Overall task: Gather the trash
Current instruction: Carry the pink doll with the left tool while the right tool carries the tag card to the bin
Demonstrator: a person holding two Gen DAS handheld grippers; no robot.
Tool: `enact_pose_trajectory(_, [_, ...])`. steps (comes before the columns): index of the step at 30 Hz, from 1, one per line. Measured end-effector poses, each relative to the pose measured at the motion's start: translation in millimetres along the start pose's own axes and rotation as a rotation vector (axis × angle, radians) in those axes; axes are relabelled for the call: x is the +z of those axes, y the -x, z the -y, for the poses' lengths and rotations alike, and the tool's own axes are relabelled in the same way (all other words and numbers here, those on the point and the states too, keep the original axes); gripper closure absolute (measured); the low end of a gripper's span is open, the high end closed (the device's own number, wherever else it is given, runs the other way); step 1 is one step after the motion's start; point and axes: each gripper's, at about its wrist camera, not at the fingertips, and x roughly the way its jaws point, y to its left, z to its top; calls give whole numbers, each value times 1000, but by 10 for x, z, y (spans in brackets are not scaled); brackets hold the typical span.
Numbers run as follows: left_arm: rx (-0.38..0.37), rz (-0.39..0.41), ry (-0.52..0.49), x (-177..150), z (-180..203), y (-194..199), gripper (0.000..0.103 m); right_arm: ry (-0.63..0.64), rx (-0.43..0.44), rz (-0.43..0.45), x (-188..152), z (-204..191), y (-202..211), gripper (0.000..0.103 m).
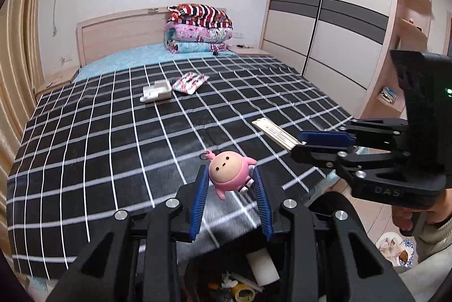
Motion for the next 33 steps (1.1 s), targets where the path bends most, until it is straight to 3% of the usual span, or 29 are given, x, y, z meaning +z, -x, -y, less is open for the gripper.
enact_pose_trajectory(8, [-26, -67, 8, -349, 73, 11, 72, -6, 64, -43, -362, -150, 80, 79])
enact_pose_trajectory(16, [-87, -187, 45, -814, 107, -195, 72, -41, 121, -103, -677, -203, 85, 79])
enact_pose_trajectory(23, [-75, -289, -5, -1100, 229, -454, 72, -78, 156, -213, -944, -178, -151, 79])
enact_pose_trajectory(33, [-83, -454, 28, -1495, 141, -949, 71, -110, 145, -360, -1293, -110, -596, 79])
